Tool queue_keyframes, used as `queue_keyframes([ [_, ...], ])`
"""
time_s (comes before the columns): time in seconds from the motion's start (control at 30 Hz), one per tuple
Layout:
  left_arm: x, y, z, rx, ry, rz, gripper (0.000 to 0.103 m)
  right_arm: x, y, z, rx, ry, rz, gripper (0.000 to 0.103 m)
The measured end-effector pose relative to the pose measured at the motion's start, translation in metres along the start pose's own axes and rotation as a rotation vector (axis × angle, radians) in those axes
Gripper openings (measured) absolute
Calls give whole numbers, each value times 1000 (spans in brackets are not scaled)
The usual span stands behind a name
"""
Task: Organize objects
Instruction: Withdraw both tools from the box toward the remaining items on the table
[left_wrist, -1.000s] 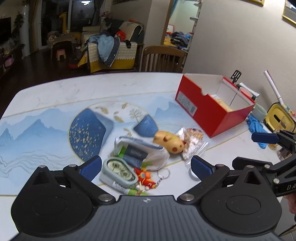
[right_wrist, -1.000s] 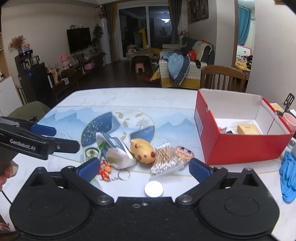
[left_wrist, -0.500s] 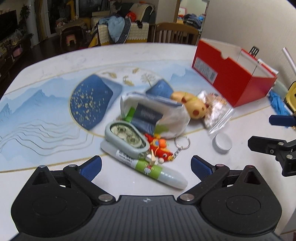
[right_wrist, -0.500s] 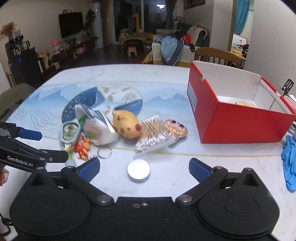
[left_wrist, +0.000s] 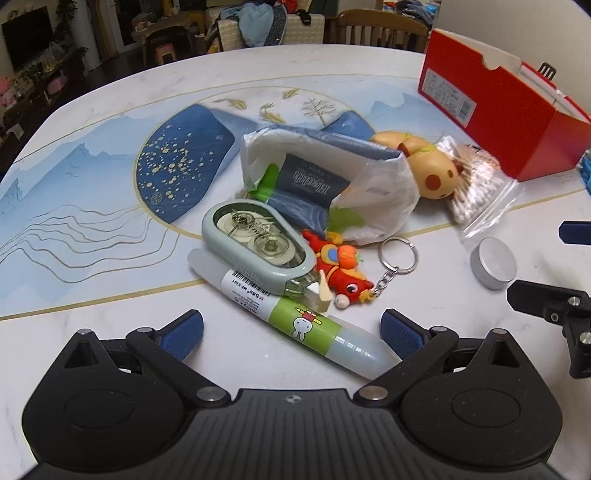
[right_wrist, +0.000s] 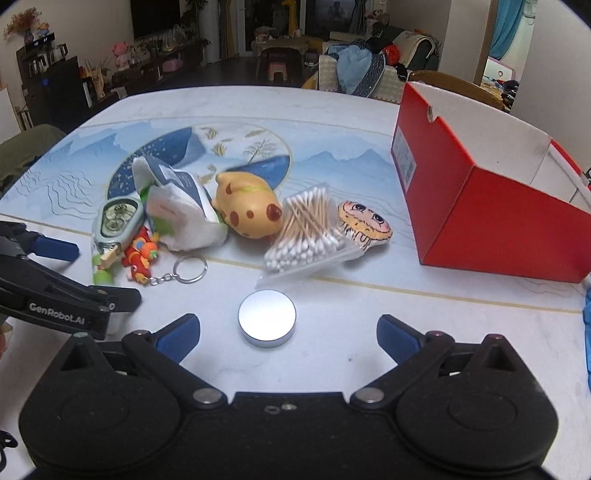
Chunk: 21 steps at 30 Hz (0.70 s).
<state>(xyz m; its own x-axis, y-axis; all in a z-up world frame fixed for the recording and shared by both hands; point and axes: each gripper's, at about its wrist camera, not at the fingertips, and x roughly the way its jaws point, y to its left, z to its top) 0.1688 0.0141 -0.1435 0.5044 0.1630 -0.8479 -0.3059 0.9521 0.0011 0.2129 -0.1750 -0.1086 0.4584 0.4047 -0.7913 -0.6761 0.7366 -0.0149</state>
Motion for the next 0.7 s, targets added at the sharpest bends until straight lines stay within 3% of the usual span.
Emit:
queue_keyframes([
  [0.27, -3, 23, -7, -47, -14, 33, 103, 16, -2, 4, 6, 22, 16, 97],
  [0.53, -10, 50, -16, -103, -5, 68, 103, 30, 2, 4, -1, 55, 29, 85],
  [0.7, -19, 43, -27, -70, 13, 38, 101, 31, 5, 5, -12, 42, 31, 81],
])
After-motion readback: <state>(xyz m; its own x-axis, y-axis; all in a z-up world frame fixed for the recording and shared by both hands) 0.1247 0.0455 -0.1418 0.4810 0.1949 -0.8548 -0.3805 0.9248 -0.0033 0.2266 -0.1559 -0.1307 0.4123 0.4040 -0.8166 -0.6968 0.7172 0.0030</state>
